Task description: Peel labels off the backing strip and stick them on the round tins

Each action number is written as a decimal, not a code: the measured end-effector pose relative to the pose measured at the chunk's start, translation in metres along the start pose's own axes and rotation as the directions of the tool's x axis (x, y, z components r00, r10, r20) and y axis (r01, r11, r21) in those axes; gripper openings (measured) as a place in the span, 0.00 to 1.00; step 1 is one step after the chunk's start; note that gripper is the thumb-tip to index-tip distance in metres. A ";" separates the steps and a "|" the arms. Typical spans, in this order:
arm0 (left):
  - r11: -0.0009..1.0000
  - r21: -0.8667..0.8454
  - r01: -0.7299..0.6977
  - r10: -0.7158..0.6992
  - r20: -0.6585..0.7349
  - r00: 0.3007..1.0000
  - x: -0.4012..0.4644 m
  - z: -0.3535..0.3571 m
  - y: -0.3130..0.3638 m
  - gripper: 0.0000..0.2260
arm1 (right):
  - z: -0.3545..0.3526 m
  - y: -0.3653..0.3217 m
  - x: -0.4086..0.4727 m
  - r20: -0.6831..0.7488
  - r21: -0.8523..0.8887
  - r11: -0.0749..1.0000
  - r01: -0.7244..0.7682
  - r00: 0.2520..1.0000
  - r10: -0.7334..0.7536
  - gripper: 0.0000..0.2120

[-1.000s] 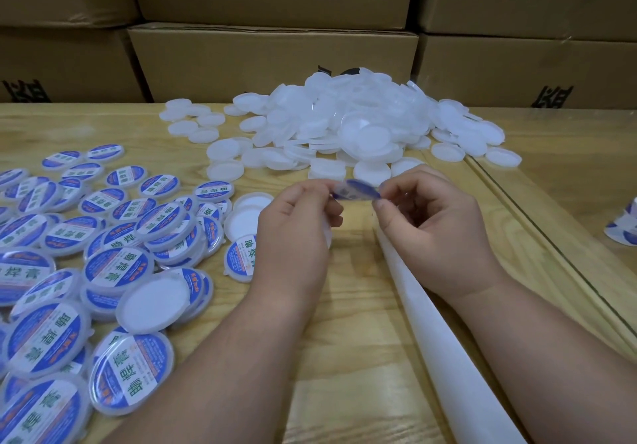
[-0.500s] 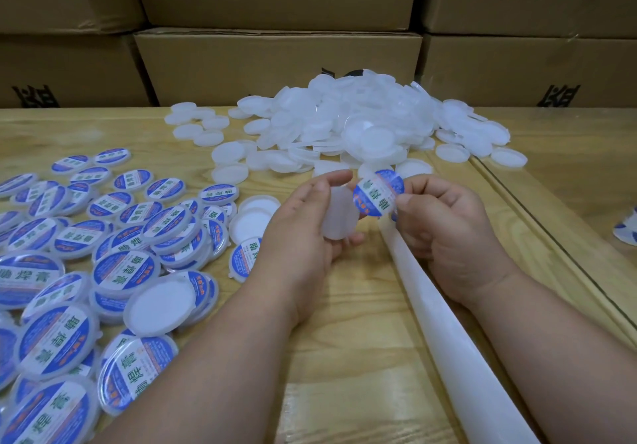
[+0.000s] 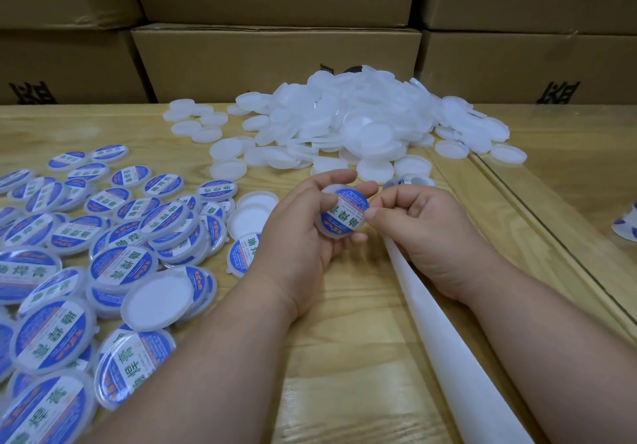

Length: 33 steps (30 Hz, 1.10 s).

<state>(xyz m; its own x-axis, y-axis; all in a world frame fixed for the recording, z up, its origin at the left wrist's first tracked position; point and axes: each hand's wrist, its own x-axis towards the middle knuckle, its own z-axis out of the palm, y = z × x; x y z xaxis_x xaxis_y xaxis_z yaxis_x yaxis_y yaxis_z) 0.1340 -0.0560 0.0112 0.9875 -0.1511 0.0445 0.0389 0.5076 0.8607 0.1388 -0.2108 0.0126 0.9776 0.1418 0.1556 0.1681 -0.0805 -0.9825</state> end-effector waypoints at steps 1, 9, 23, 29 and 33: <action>1.000 0.004 0.000 0.000 0.001 1.000 0.000 0.000 0.000 0.17 | 0.000 0.001 0.000 -0.001 -0.001 1.000 0.001 1.000 -0.001 0.04; 0.998 0.046 -0.031 0.031 -0.012 0.999 0.001 -0.001 -0.004 0.13 | 0.002 0.001 0.001 -0.006 -0.010 1.000 0.009 1.000 -0.009 0.06; 0.991 0.115 -0.065 0.077 -0.097 0.992 0.004 -0.002 -0.005 0.20 | 0.001 0.002 0.000 -0.015 -0.047 0.999 0.025 1.000 -0.026 0.07; 0.995 0.050 -0.082 0.090 -0.191 0.977 0.007 -0.005 -0.008 0.22 | -0.001 -0.004 -0.003 -0.057 0.049 0.998 0.030 0.998 -0.027 0.14; 0.988 0.121 -0.101 0.128 -0.246 0.961 0.005 -0.003 -0.009 0.20 | 0.000 -0.007 -0.004 -0.062 0.077 0.997 0.007 0.998 -0.002 0.17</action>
<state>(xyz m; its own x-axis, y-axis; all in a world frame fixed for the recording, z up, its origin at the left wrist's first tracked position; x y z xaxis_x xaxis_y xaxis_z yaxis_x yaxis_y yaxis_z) 0.1391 -0.0588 0.0027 0.9913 0.1282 0.0285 -0.0796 0.4138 0.9069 0.1335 -0.2107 0.0185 0.9831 0.0806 0.1641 0.1649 -0.0031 -0.9863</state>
